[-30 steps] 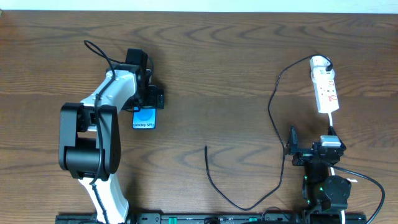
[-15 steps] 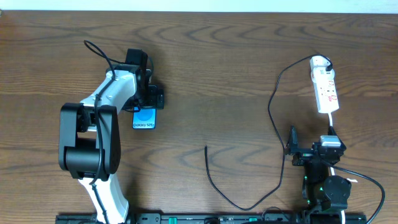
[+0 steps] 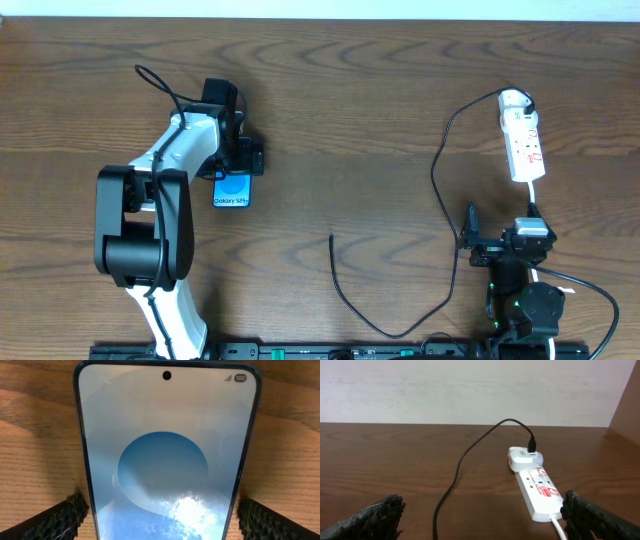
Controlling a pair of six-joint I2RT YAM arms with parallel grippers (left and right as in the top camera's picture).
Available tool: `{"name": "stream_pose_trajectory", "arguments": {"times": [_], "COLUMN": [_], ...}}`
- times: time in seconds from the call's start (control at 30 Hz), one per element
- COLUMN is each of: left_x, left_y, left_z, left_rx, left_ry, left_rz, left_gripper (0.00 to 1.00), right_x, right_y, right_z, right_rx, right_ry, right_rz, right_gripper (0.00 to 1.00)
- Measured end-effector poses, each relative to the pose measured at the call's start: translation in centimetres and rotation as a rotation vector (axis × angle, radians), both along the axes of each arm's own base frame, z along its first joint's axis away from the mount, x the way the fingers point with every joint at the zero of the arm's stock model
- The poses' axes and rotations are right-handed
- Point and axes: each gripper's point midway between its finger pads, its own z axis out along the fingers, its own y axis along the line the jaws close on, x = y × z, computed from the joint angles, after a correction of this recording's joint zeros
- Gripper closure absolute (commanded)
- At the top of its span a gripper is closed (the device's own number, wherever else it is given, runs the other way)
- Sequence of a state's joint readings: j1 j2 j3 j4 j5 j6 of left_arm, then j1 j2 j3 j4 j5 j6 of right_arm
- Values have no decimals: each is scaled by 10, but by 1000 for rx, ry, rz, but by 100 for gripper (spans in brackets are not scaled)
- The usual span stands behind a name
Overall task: Plug charger to phone and switch on socket
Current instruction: 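Close the left gripper on the phone's sides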
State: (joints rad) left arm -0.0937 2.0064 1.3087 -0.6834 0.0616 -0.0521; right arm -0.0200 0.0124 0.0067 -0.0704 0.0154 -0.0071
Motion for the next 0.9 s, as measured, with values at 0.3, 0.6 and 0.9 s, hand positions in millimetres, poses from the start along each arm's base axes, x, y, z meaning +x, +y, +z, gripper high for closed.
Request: {"name": "stream_pose_trajectory", "arguments": {"times": [0.3,0.6,0.9], "left_x": [0,0,0], "left_y": [0,0,0], "left_z": [0,0,0], "left_rx": [0,0,1], "left_ry": [0,0,0], "left_rz": [0,0,0], "left_gripper": [5,6,11], "right_x": [0,0,0], "right_y": [0,0,0], "right_z": [0,0,0], "right_rx": [0,0,0], "right_ry": [0,0,0], "right_rz": [0,0,0], "right_gripper": [1,1,1]}}
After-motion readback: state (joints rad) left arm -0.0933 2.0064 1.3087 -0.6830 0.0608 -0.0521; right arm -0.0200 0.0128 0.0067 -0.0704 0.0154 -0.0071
